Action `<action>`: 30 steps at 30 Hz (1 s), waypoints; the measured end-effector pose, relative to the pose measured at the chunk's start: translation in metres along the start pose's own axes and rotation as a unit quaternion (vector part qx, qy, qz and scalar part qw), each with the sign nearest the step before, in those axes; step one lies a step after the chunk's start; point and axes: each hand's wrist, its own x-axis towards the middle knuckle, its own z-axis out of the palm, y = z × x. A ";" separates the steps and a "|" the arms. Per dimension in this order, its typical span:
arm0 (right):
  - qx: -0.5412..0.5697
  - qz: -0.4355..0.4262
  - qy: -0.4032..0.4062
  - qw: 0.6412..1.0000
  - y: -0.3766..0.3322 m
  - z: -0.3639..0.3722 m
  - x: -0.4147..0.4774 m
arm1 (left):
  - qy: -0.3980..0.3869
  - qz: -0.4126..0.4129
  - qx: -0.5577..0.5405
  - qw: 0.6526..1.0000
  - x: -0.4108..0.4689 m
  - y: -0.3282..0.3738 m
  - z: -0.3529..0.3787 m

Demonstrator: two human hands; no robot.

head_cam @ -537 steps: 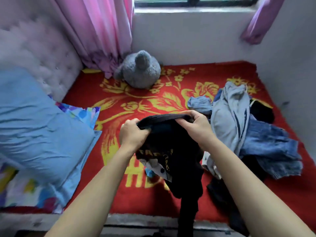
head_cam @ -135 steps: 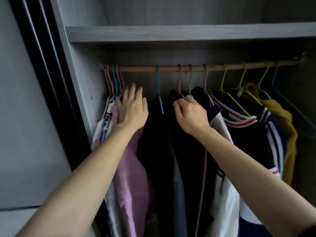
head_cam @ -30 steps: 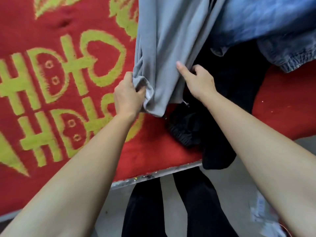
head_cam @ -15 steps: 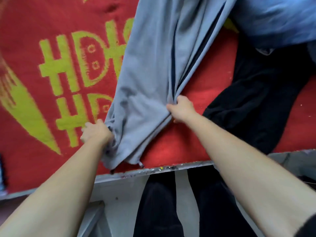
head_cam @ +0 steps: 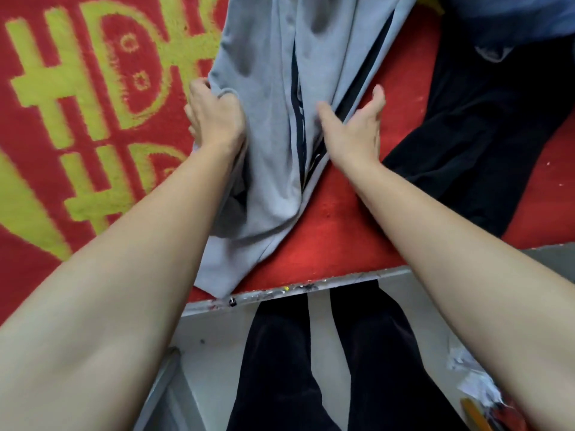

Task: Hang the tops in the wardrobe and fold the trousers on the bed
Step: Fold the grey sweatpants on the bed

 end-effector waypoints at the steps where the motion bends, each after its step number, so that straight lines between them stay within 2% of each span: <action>1: 0.004 -0.029 0.041 0.999 -0.009 -0.003 0.009 | -0.001 0.014 -0.020 1.000 0.000 0.002 0.003; 3: -0.007 -0.058 0.081 0.995 -0.026 -0.005 0.027 | -0.008 0.086 0.003 0.996 -0.006 -0.003 0.004; 6: -0.057 -0.100 0.103 0.988 -0.037 -0.007 0.048 | -0.036 0.245 0.159 0.956 -0.015 -0.028 -0.007; 8: -0.064 -0.124 0.074 0.987 -0.036 -0.012 0.051 | -0.057 0.268 0.245 0.930 -0.016 -0.046 -0.020; 12: -0.164 -0.107 -0.134 0.971 -0.004 -0.013 0.025 | -0.123 0.137 0.403 0.896 -0.027 -0.065 -0.045; 14: -0.169 -0.088 -0.219 0.957 0.014 -0.015 0.005 | -0.199 0.073 0.496 0.842 -0.033 -0.056 -0.055; 16: -0.185 -0.072 -0.285 0.938 0.023 -0.019 -0.006 | -0.332 0.022 0.564 0.756 -0.039 -0.036 -0.063; 17: -0.197 -0.052 -0.330 0.922 0.025 -0.024 -0.009 | -0.398 -0.005 0.562 0.725 -0.040 -0.025 -0.063; 18: -0.211 -0.023 -0.380 0.900 0.024 -0.029 -0.010 | -0.425 -0.028 0.551 0.718 -0.044 -0.016 -0.062; 19: -0.225 0.006 -0.422 0.878 0.022 -0.034 -0.011 | -0.415 -0.039 0.531 0.737 -0.045 -0.009 -0.060; 20: -0.250 0.019 -0.438 0.863 0.019 -0.038 -0.009 | -0.364 -0.044 0.481 0.796 -0.045 -0.003 -0.055; 21: -0.263 0.010 -0.426 0.866 0.015 -0.042 -0.005 | -0.276 -0.038 0.406 0.870 -0.044 0.005 -0.050; 22: -0.271 -0.017 -0.380 0.884 0.011 -0.045 0.001 | -0.169 -0.003 0.318 0.933 -0.042 0.014 -0.043; 23: -0.263 -0.050 -0.304 0.914 0.008 -0.048 0.009 | -0.083 0.057 0.241 0.965 -0.041 0.026 -0.037; 24: -0.235 -0.075 -0.211 0.946 0.005 -0.050 0.017 | -0.029 0.121 0.172 0.977 -0.040 0.037 -0.029; 26: -0.157 -0.083 -0.051 0.983 0.000 -0.055 0.033 | -0.027 0.247 0.111 0.962 -0.038 0.056 -0.016; 27: -0.129 -0.078 -0.009 0.989 0.000 -0.056 0.041 | -0.048 0.306 0.130 0.942 -0.040 0.064 -0.009; 30: -0.119 -0.092 0.010 0.989 -0.003 -0.058 0.057 | -0.070 0.432 0.278 0.855 -0.042 0.073 0.015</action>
